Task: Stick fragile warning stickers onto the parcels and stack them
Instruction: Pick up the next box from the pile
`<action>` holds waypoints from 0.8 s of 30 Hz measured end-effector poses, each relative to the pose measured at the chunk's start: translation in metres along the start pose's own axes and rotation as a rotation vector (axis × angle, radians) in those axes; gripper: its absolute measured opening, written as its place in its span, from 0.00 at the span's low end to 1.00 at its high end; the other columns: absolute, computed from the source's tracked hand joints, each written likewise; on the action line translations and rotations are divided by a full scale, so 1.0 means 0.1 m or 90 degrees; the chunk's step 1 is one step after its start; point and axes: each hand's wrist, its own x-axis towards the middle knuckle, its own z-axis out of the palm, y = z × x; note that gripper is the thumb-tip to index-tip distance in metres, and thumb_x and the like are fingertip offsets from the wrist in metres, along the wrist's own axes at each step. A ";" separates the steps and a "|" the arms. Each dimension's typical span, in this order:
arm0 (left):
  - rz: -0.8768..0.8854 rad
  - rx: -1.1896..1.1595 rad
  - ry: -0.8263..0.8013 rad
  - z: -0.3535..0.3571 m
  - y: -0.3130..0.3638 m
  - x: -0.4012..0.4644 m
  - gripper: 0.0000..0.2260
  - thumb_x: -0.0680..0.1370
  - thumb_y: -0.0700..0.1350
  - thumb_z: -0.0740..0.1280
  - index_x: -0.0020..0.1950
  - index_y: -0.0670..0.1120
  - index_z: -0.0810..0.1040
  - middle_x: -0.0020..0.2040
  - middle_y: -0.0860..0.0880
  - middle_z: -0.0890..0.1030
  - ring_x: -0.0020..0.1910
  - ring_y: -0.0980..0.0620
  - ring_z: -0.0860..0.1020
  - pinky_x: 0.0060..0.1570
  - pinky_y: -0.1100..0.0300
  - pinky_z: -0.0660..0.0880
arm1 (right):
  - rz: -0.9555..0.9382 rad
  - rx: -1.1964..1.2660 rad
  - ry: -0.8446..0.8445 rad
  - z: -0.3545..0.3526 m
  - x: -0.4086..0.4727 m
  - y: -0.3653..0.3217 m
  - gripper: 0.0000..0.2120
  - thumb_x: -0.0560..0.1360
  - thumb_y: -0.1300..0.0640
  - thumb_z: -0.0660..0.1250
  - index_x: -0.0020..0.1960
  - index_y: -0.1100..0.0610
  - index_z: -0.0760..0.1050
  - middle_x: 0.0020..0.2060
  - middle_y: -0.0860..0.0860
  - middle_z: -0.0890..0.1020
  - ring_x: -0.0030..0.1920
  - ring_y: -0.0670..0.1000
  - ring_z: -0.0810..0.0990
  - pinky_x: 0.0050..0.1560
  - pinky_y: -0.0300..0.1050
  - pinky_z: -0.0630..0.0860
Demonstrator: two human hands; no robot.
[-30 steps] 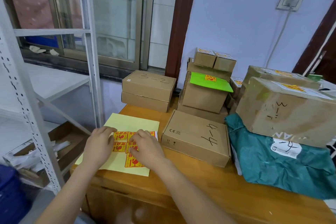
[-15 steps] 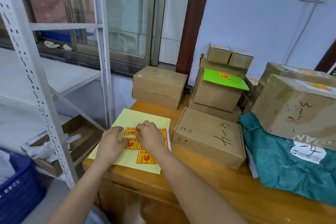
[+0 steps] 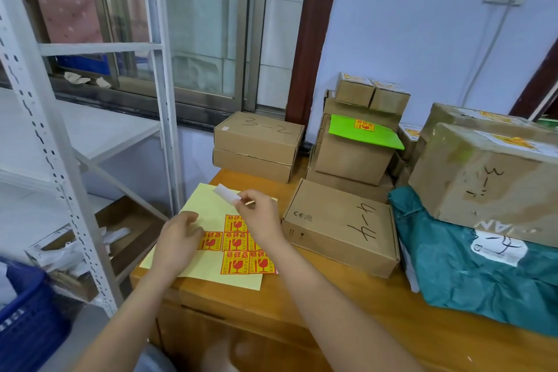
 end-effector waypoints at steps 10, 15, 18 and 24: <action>0.029 -0.133 0.006 -0.06 0.64 -0.11 0.19 0.81 0.54 0.57 0.54 0.41 0.79 0.52 0.45 0.82 0.51 0.46 0.79 0.51 0.52 0.74 | -0.157 -0.152 0.046 -0.71 -0.29 0.05 0.08 0.79 0.55 0.64 0.52 0.57 0.79 0.48 0.47 0.75 0.46 0.44 0.74 0.45 0.48 0.77; -0.125 -0.378 -0.178 0.12 1.15 -0.19 0.23 0.79 0.59 0.59 0.45 0.40 0.80 0.43 0.43 0.83 0.44 0.45 0.80 0.48 0.53 0.75 | -0.297 -0.305 0.153 -0.96 -0.39 0.22 0.12 0.77 0.52 0.59 0.46 0.57 0.78 0.44 0.49 0.76 0.43 0.48 0.76 0.35 0.46 0.77; -0.090 -0.387 -0.225 0.29 1.33 -0.24 0.11 0.79 0.48 0.64 0.46 0.41 0.79 0.47 0.42 0.83 0.46 0.46 0.80 0.47 0.55 0.76 | -0.332 -0.381 0.204 -1.15 -0.45 0.31 0.11 0.76 0.53 0.58 0.44 0.57 0.77 0.42 0.49 0.76 0.40 0.49 0.76 0.33 0.44 0.75; -0.005 -0.342 -0.253 0.60 1.62 -0.25 0.08 0.80 0.44 0.63 0.43 0.43 0.78 0.43 0.45 0.80 0.46 0.50 0.79 0.45 0.60 0.74 | -0.256 -0.373 0.242 -1.47 -0.54 0.55 0.07 0.74 0.55 0.65 0.47 0.57 0.78 0.45 0.50 0.78 0.43 0.50 0.77 0.38 0.43 0.77</action>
